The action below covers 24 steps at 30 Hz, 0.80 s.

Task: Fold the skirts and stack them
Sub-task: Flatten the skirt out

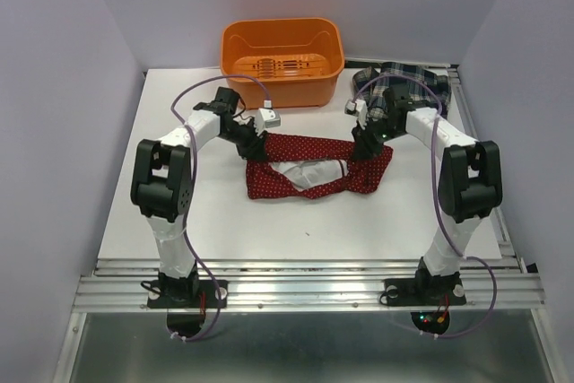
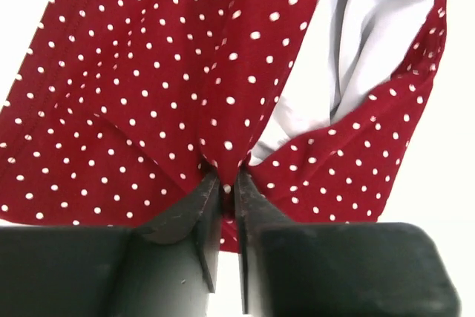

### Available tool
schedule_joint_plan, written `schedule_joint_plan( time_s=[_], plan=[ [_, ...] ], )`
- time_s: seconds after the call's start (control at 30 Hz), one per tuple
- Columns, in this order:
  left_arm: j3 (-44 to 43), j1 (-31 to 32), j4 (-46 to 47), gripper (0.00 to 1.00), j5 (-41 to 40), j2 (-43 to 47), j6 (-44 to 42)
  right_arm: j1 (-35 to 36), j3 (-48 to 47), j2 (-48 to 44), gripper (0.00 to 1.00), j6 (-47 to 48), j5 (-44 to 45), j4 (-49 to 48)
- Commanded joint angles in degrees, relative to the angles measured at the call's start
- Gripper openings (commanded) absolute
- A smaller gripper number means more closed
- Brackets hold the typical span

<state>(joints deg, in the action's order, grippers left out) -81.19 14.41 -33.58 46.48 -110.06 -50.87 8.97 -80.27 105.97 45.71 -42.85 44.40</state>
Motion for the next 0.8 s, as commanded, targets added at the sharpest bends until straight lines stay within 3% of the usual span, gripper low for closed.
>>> schedule_joint_plan(
  time_s=[0.0, 0.07, 0.13, 0.4, 0.47, 0.57, 0.77],
  plan=[
    [-2.4, 0.18, 2.64, 0.33, -0.86, 2.48, 6.56, -0.18, -5.76, 1.95, 0.45, -7.03, -1.1, 0.86],
    [-0.47, -0.7, 5.62, 0.43, -2.52, 5.45, 9.9, -0.18, -6.56, 1.26, 0.52, -10.72, -0.48, 0.51],
    [1.72, -1.23, 9.21, 0.45, -6.02, 9.75, 14.37, -0.18, -6.39, -0.41, 0.57, -16.23, 1.79, -1.93],
    [8.05, -0.53, 13.89, 0.46, -20.1, 24.44, 32.21, -0.71, -1.57, -14.02, 0.58, -38.93, 20.06, -8.98],
    [10.69, 0.61, 15.47, 0.46, -23.34, 28.22, 35.23, -0.71, 1.6, -18.16, 0.57, -44.38, 21.92, -9.42],
    [13.51, 4.39, 17.94, 0.46, -30.38, 30.77, 46.71, -0.71, 6.33, -22.21, 0.57, -51.58, 23.68, -11.17],
    [19.91, 8.52, 23.47, 0.5, -32.77, 31.75, 57.71, 2.89, 12.85, -22.04, 0.52, -58.01, 24.83, -15.3]
  ],
)
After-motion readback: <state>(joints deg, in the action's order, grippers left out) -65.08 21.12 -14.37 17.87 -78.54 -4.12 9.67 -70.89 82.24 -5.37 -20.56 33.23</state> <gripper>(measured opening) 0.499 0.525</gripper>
